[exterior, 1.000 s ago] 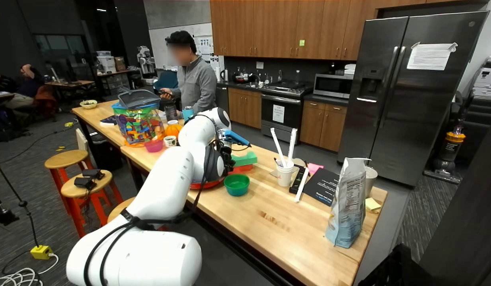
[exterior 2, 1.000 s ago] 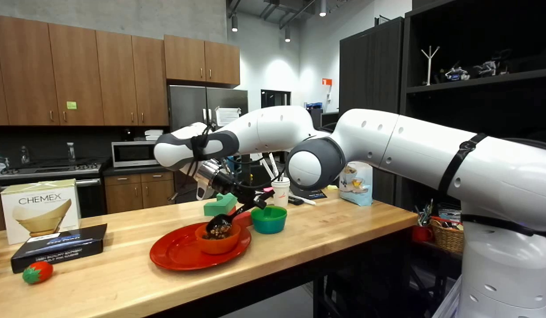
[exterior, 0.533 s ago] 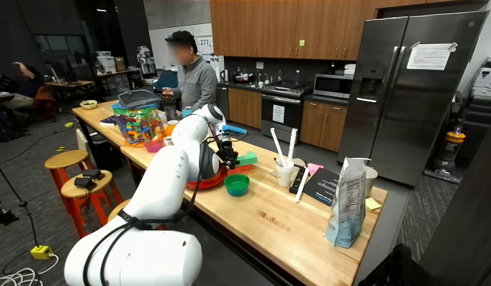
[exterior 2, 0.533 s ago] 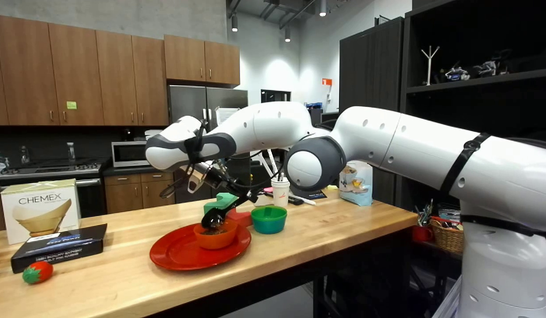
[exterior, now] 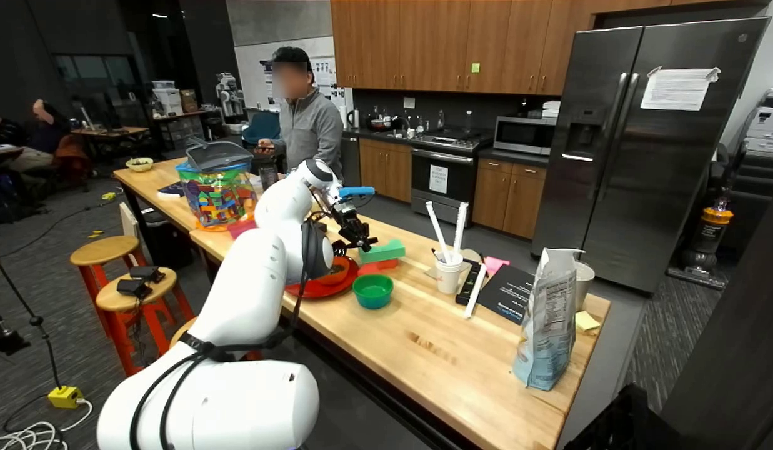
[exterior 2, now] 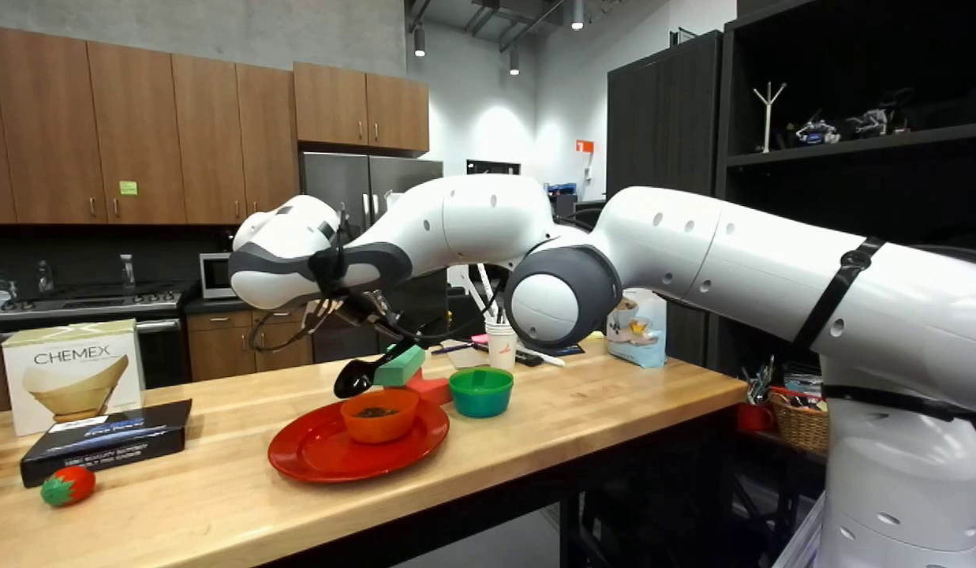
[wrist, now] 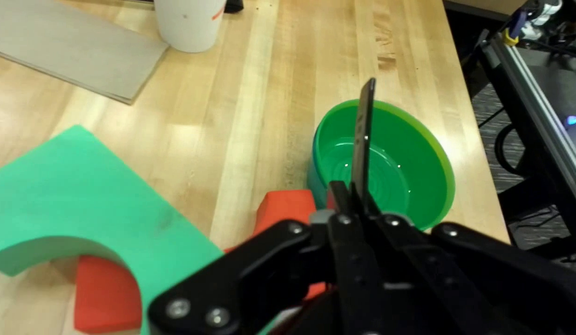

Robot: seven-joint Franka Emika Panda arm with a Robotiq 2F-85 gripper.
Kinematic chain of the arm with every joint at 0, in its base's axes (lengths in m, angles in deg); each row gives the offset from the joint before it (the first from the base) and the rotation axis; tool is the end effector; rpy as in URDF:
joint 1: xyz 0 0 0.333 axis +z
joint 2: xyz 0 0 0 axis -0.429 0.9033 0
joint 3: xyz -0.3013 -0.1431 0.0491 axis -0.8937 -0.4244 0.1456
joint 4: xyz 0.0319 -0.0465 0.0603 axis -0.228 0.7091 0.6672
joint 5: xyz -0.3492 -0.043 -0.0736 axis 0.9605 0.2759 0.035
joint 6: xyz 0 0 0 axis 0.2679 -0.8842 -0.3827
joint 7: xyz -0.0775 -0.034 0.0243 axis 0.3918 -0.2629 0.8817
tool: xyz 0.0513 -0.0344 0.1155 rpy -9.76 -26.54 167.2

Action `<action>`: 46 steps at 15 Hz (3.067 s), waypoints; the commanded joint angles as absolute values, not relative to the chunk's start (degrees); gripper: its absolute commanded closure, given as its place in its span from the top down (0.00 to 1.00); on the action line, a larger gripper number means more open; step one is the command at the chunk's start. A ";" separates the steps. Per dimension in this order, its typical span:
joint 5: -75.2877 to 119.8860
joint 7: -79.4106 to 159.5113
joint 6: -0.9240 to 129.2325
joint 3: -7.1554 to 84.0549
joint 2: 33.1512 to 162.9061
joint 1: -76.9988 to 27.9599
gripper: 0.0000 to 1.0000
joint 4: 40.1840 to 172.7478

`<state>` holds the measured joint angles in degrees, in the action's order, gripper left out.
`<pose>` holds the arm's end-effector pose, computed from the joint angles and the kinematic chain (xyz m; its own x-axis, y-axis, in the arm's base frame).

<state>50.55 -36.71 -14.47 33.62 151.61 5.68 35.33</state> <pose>0.6513 0.2522 0.3247 -0.0813 0.6655 -0.7419 0.9624 -0.1411 -0.2320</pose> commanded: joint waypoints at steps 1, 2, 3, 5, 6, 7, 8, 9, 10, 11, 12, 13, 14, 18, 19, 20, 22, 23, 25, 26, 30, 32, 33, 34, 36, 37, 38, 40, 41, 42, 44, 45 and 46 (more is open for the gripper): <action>51.17 -37.15 -12.37 32.36 149.23 7.16 0.01 36.97; 51.11 -37.09 -12.31 32.17 149.03 7.43 0.01 37.01; 51.08 -37.04 -12.59 32.00 148.82 7.73 0.01 37.11; 50.93 -36.85 -13.13 31.92 148.14 8.11 0.01 37.01; 50.97 -36.73 -13.26 31.81 147.82 8.33 0.01 36.97; 50.76 -36.60 -13.61 31.83 147.31 8.50 0.01 36.85; 50.52 -36.48 -14.21 31.86 146.78 8.60 0.01 36.83; 50.23 -36.15 -14.83 32.01 146.04 8.65 0.01 36.76; 50.06 -36.02 -15.11 32.17 145.36 8.75 0.01 36.69; 49.54 -35.94 -15.98 32.52 144.41 8.61 0.01 36.77; 49.06 -35.91 -17.07 32.84 143.53 8.49 0.01 36.98; 48.14 -35.76 -18.93 33.35 142.50 8.15 0.01 37.24; 47.44 -35.83 -20.21 33.64 141.77 7.88 0.01 37.32; 43.63 -35.06 -29.82 35.78 140.05 5.32 0.01 37.35; 43.06 -34.44 -31.24 36.17 140.16 4.66 0.01 37.18; 42.69 -33.51 -32.26 36.46 140.38 4.00 0.01 37.00; 42.42 -32.46 -33.85 36.97 141.13 2.73 0.01 36.31; 42.70 -32.11 -34.75 36.97 142.19 2.17 0.01 34.91; 42.95 -30.85 -35.76 37.11 142.55 1.33 0.01 34.56; 42.97 -30.12 -36.32 37.11 142.64 0.97 0.01 34.57; 42.32 -26.44 -39.01 37.69 142.77 -0.21 0.01 34.62; 41.81 -24.46 -40.29 38.27 142.73 -0.73 0.01 34.55; 41.38 -23.34 -40.91 38.57 142.70 -0.98 0.01 34.45; 40.72 -22.02 -41.43 38.99 142.52 -1.29 0.01 34.43; 38.99 -18.68 -41.89 39.91 141.84 -1.90 0.01 34.99; 37.95 -16.70 -41.95 40.45 141.46 -2.30 0.01 35.43; 36.88 -14.88 -42.11 40.95 141.35 -2.71 0.01 35.54; 34.32 -10.25 -42.94 42.07 141.63 -3.61 0.01 35.34; 33.15 -8.18 -43.15 42.62 141.72 -4.10 0.01 35.27; 32.11 -6.22 -43.37 43.14 141.87 -4.55 0.01 35.25; 30.27 -2.89 -44.07 44.18 142.12 -5.43 0.01 35.37; 29.43 -1.50 -44.49 44.68 142.31 -5.88 0.01 35.41; 28.70 -0.34 -45.03 45.18 142.46 -6.33 0.01 35.54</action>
